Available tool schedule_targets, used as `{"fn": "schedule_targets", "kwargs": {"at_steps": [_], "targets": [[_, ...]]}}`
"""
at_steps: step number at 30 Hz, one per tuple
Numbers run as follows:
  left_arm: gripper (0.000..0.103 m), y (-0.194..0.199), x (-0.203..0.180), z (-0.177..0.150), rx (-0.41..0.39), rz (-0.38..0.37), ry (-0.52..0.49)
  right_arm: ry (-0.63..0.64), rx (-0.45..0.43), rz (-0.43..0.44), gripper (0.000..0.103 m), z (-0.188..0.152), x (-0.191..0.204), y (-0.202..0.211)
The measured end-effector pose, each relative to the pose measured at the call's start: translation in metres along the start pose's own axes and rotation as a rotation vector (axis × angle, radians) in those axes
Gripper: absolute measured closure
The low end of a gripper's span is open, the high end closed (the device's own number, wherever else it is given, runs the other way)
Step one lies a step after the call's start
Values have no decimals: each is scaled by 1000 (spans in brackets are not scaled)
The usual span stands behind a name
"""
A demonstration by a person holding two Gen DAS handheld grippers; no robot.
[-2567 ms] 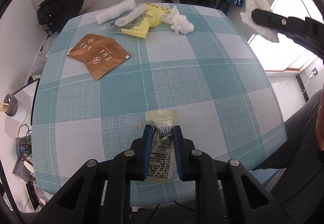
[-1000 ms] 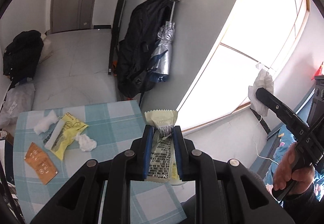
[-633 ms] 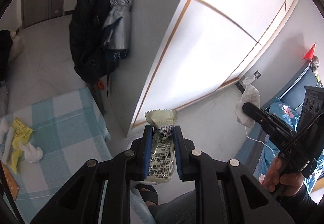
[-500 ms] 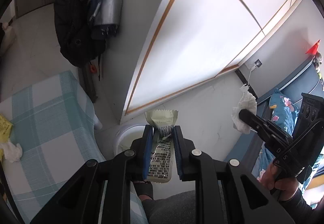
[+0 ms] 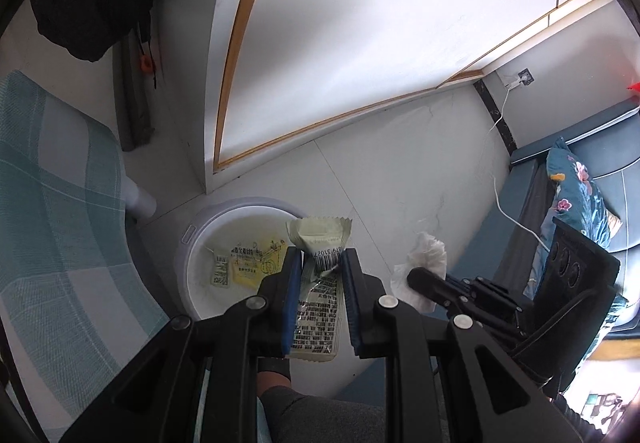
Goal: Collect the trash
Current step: 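Open both tools over the bin to drop the tissue and wrapper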
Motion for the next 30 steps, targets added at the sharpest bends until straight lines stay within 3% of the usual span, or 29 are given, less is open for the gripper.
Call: {"fn": "schedule_targets", "kwargs": {"at_steps": [3,6,18,22,25,27,30], "targets": [[87,-13,-1,-1,39,11,0,-40,51,23,96,-2,-4,-25],[87,-24,2,-2,84,76,-22,-42,115,36,96,-11,-3,-47],[87,-56,27,-10,243,85,124,-50,284,84,93,-36,-7,-96],[86,-59,27,-10,259,93,139,-61,317,82,93,-41,-8,-107],[85,-60,27,-10,278,112,150,-72,338,69,86,-46,-11,-114],[85,-61,31,-10,289,140,158,-73,350,60,69,-48,-12,-118],[85,-61,29,-10,293,120,167,-39,348,60,63,-54,-11,-118]]}}
Point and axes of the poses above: each gripper's, at about its wrist camera, not at the fingertips, and y roughly against the way its jaws point, x to its left, z to its top, the point moved 6 cm from there along -y, roughly the way its jaws point, and after that the axes turned 9 degrees about -y, right-handed, at the moved point
